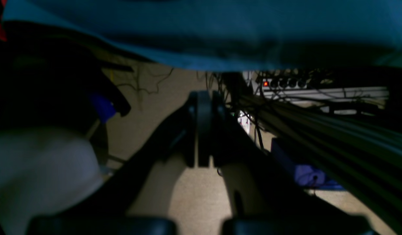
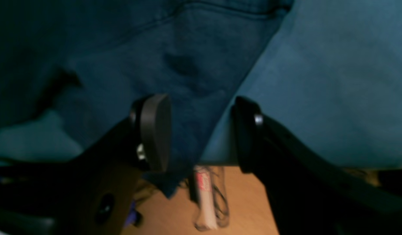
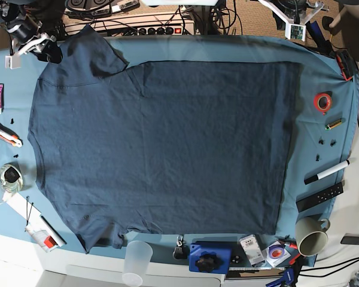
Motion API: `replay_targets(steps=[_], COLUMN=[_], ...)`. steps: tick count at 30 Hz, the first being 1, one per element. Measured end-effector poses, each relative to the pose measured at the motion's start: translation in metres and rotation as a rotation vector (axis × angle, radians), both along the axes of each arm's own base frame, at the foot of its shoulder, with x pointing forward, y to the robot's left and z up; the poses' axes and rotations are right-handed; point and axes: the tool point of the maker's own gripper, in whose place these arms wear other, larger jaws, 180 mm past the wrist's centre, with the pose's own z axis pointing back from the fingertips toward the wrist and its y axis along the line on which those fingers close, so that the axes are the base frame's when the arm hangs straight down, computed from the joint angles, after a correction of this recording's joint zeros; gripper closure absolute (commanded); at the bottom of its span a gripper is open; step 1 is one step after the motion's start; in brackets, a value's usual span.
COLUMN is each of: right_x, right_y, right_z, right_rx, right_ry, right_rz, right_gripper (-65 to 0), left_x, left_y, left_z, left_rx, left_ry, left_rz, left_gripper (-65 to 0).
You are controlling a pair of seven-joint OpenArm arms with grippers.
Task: Fold the T-shirt properly
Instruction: 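Grasp the navy shirt's shoulder edges with left and right grippers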
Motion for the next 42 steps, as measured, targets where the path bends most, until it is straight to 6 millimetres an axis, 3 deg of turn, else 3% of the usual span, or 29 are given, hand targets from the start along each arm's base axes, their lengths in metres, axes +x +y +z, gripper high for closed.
replay_targets(steps=[8,13,18,22,27,35,40,42], right_x=[0.003,0.003,0.004,0.004,0.004,0.003,0.003,0.003], right_y=[0.043,0.057,0.057,0.057,0.057,0.058,0.059,0.059], right_z=[-0.01,-0.013,-0.013,-0.013,-0.013,-0.013,-0.013,-0.013], right_rx=[0.162,0.213,0.214,0.214,0.214,0.214,0.216,0.217], right_ry=[-0.015,-0.047,-0.049,-0.048,-0.047,-0.046,-0.039,-0.038], right_rz=[0.051,0.021,0.021,0.022,0.022,0.023,0.03,0.03], right_gripper=[-30.9,-30.9,-30.9,-30.9,-30.9,-30.9,-30.9,-30.9], left_x=[0.0,0.003,0.03,0.062,0.078,0.088,0.096,0.105], left_y=[0.0,0.0,-0.005,-0.01,0.011,0.008,0.043,0.044], left_z=[0.0,0.002,0.012,0.023,0.029,0.028,0.039,0.049], left_rx=[0.0,0.0,-0.011,-0.068,-0.074,-0.135,-0.111,-0.163], left_ry=[0.001,-0.018,-0.13,-0.228,-0.276,-0.26,-0.309,-0.355], left_rz=[0.0,0.0,-0.032,0.001,0.181,0.197,0.263,0.237], left_gripper=[0.0,0.0,-0.3,-21.5,-21.9,-18.0,-18.0,-18.0])
